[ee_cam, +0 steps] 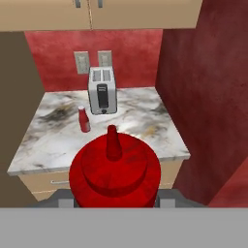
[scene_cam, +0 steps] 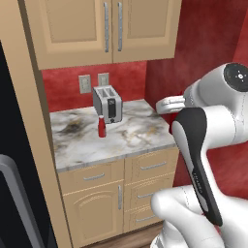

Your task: Place the ketchup and ketchup from the counter to the top shelf of the fridge. If the existing items in the fridge are on the top shelf, move them to other shelves.

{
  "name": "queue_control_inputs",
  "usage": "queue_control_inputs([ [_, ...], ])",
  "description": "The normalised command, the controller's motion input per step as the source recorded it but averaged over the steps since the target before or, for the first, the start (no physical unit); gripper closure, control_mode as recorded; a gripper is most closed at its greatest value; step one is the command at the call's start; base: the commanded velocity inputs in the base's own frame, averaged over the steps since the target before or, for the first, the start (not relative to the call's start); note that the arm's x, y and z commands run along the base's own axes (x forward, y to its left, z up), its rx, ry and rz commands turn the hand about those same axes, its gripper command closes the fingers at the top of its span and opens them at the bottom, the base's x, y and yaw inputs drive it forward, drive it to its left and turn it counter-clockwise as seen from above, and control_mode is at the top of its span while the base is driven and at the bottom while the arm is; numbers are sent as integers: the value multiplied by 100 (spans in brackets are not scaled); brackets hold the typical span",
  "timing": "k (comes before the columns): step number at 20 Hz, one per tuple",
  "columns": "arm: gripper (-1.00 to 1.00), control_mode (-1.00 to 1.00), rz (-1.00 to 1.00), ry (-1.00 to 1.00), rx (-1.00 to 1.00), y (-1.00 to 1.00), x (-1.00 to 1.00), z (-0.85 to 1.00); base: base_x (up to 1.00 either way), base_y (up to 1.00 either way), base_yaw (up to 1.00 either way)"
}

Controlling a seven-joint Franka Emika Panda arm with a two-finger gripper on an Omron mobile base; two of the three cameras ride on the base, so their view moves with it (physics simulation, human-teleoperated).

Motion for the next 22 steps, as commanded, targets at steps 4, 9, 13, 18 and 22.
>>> queue_control_inputs([
  [4, 100, -100, 0, 0, 0, 0, 0, 0, 0, 0, 0],
  [9, 100, -100, 0, 0, 0, 0, 0, 0, 0, 0, 0],
  [13, 100, 100, 0, 0, 0, 0, -20, 0, -17, -1, 0],
  [18, 100, 100, 0, 0, 0, 0, 0, 0, -98, -16, 3],
  [22, 100, 100, 0, 0, 0, 0, 0, 0, -100, -12, 8],
])
